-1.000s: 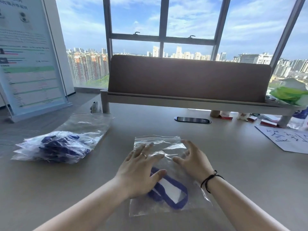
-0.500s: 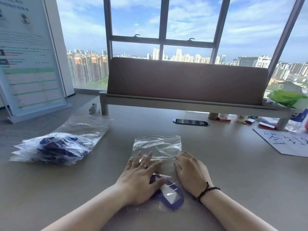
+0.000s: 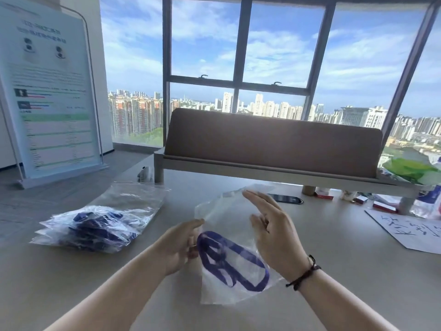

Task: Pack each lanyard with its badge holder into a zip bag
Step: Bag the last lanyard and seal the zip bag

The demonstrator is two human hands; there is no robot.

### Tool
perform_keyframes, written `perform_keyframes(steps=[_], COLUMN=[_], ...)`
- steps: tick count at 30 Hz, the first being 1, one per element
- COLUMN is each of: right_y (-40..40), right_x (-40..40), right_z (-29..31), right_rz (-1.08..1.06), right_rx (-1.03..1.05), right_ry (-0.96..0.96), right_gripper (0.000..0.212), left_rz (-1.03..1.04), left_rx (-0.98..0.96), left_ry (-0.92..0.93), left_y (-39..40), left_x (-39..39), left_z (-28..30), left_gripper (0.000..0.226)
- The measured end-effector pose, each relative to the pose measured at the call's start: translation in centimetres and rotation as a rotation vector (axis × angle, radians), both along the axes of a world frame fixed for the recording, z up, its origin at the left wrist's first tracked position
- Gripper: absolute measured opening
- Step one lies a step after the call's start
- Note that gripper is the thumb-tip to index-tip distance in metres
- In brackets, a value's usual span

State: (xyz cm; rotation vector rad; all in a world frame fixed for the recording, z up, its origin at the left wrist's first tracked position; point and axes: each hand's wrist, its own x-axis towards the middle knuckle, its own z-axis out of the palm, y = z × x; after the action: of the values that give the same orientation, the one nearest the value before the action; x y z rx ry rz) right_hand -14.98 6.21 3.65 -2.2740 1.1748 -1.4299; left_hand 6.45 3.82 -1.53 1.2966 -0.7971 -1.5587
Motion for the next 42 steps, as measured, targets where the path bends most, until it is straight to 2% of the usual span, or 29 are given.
perform_keyframes(steps=[2,5,7,12,16,18,20,23,25,27,29,32,36,42], right_y=[0.2,-0.5,-1.2,-3.0,-5.0,-5.9,-6.9,-8.8,-10.1,-11.4,-12.6,-13.7,-15.3,-15.0], right_x=[0.8,1.7,2.5,7.2,13.2,15.9,18.7,22.8,25.2,26.9,27.7,28.0,27.9,26.1], right_z=[1.2,1.7,1.4,0.2,3.2,5.8,7.0,4.4,1.2,-1.6,-3.9,-6.4,-7.9,-8.3], right_rz=[0.02,0.05,0.064,0.129,0.241,0.289,0.3,0.283,0.244,0.207,0.181,0.168,0.148,0.097], right_rx=[0.061,0.301,0.47,0.653,0.55,0.423,0.319,0.431,0.604,0.758,0.852,0.869,0.858,0.81], right_ry=[-0.097,-0.332,-0.442,-0.472,-0.47,-0.489,-0.449,-0.372,-0.34,-0.32,-0.259,-0.104,-0.09,-0.111], right_gripper=[0.052,0.051,0.05,0.055,0.062,0.068,0.069,0.071,0.069,0.062,0.057,0.051,0.043,0.026], left_rz=[-0.092,-0.088,-0.01,0.29,0.381,0.401,0.423,0.437,0.402,0.379,0.356,0.274,0.152,0.259], left_rx=[0.009,-0.062,-0.125,-0.278,-0.534,-0.677,-0.737,-0.597,-0.384,-0.137,-0.002,0.005,-0.006,-0.051], left_ry=[0.105,0.125,0.084,-0.167,-0.413,-0.432,-0.446,-0.401,-0.521,-0.644,-0.651,-0.717,-0.932,-0.907], left_y=[0.6,1.9,2.7,2.3,1.6,1.1,0.1,-3.1,-4.7,-5.7,-5.9,-5.7,-5.1,-3.3], left_x=[1.1,2.9,4.3,9.9,15.7,18.6,21.4,26.0,28.0,29.2,30.0,30.6,30.3,30.4], left_z=[0.6,1.2,1.7,4.1,8.8,11.5,13.1,11.8,9.5,7.0,5.0,3.3,2.4,2.1], left_gripper=[0.041,0.025,0.019,0.01,0.017,0.031,0.036,0.027,0.022,0.036,0.049,0.051,0.047,0.031])
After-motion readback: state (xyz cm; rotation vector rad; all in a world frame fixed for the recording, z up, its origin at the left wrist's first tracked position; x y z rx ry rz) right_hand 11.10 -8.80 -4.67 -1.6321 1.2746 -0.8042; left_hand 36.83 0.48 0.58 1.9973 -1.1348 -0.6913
